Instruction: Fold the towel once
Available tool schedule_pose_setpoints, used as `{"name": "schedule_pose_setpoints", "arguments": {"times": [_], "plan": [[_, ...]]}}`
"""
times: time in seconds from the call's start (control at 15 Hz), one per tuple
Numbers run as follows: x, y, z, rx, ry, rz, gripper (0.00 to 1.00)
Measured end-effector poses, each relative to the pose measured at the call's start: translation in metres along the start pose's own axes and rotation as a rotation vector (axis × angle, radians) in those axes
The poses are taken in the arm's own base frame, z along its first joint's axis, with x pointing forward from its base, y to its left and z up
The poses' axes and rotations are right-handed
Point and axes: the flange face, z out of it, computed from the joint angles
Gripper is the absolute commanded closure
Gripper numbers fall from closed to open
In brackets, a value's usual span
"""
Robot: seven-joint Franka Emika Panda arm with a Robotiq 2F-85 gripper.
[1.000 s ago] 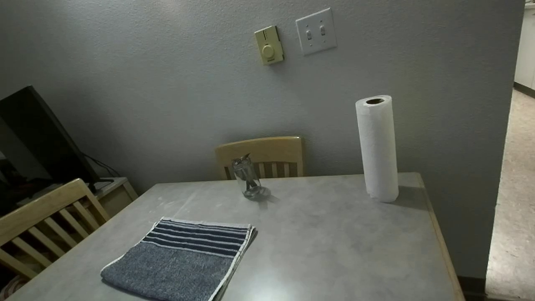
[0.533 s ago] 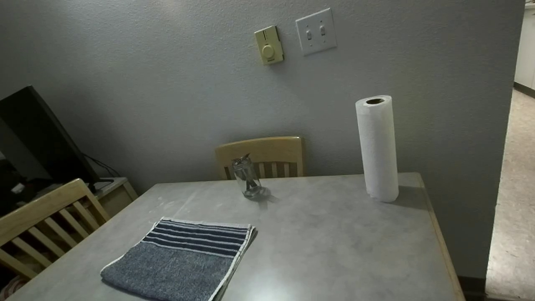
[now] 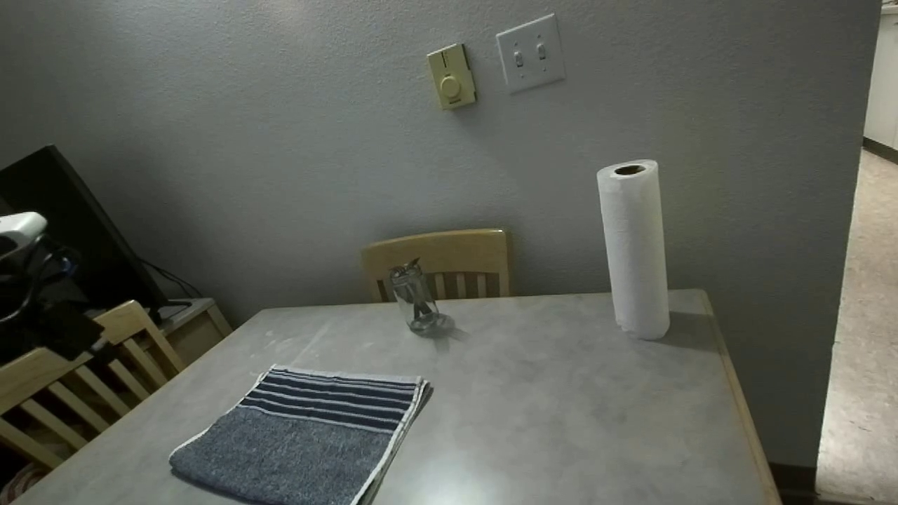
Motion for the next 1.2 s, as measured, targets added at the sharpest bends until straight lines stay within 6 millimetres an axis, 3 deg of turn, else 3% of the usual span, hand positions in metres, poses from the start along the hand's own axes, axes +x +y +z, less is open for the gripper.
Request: {"name": "schedule_pose_setpoints", "arguments": {"times": [0.33,1.2], "plan": [[0.012,-0.001,0.049,0.019,-0.075,0.005,0.0],[0.014,-0.002,0.045,0.019,-0.065,0.002,0.0]]}}
